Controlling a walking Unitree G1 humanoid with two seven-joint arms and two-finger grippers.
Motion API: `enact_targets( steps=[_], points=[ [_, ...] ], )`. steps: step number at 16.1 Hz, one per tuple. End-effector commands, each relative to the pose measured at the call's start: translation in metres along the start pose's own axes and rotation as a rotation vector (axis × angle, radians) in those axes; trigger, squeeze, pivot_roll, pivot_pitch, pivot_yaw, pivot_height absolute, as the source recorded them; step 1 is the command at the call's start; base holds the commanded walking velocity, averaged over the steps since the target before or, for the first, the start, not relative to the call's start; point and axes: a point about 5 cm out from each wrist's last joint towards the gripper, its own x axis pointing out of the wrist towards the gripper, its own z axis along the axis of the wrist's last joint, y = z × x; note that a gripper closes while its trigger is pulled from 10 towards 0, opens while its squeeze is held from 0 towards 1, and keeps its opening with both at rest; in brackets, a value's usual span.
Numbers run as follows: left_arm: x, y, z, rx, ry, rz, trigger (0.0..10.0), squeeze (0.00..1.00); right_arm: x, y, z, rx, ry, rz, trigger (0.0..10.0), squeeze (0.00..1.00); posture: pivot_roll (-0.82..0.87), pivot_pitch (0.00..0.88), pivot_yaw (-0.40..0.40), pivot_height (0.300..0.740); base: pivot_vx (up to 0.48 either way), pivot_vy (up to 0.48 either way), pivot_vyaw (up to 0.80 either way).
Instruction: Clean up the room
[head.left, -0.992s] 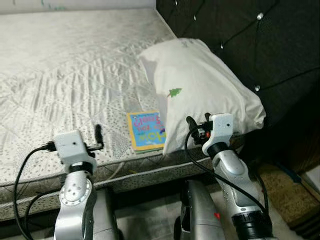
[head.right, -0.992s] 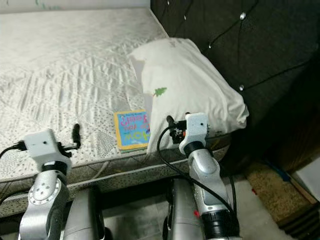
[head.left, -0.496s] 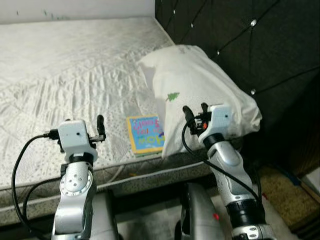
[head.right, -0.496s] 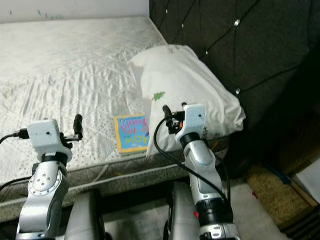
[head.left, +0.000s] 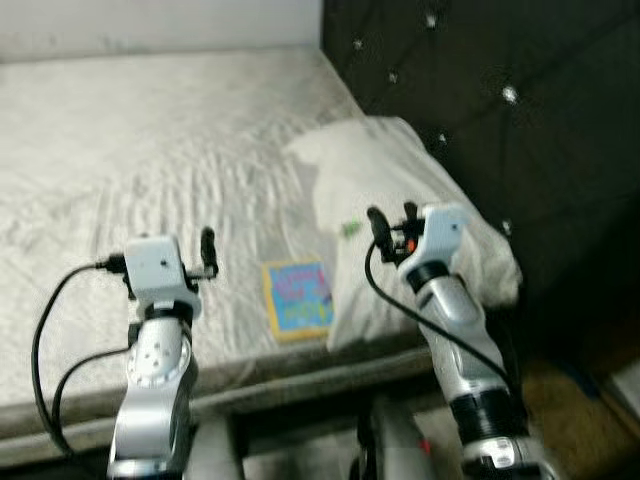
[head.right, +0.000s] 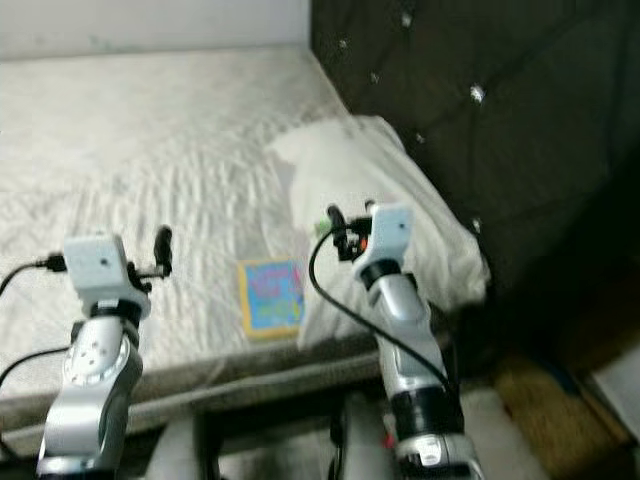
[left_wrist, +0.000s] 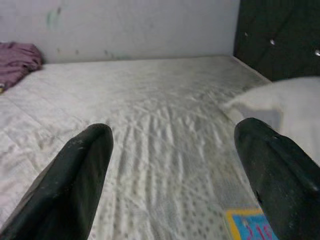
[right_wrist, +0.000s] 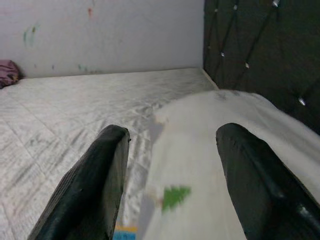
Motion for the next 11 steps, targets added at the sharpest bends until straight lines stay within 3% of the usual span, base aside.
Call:
enact_targets(
  steps=[1, 4, 11],
  points=[
    [0.0008, -0.0005, -0.0016, 0.018, 0.012, -0.006, 10.0, 0.00, 0.0021, -0.0038, 0.0040, 0.003, -0.019, -0.014, 10.0, 0.00, 0.00, 0.000, -0.012, 0.709, 0.000, 0.000, 0.00],
    [0.0009, -0.0005, -0.0064, 0.038, 0.037, 0.008, 10.0, 0.00, 0.0012, -0.0062, 0.0025, 0.001, -0.015, -0.027, 10.0, 0.00, -0.01, 0.000, -0.010, 0.740, 0.000, 0.000, 0.00],
    [-0.0001, -0.0061, -0.0089, 0.013, 0.052, -0.014, 10.0, 0.00, -0.0033, -0.0088, -0.0021, -0.005, -0.003, -0.044, 10.0, 0.00, -0.01, 0.000, -0.010, 0.740, 0.000, 0.000, 0.00]
  ],
)
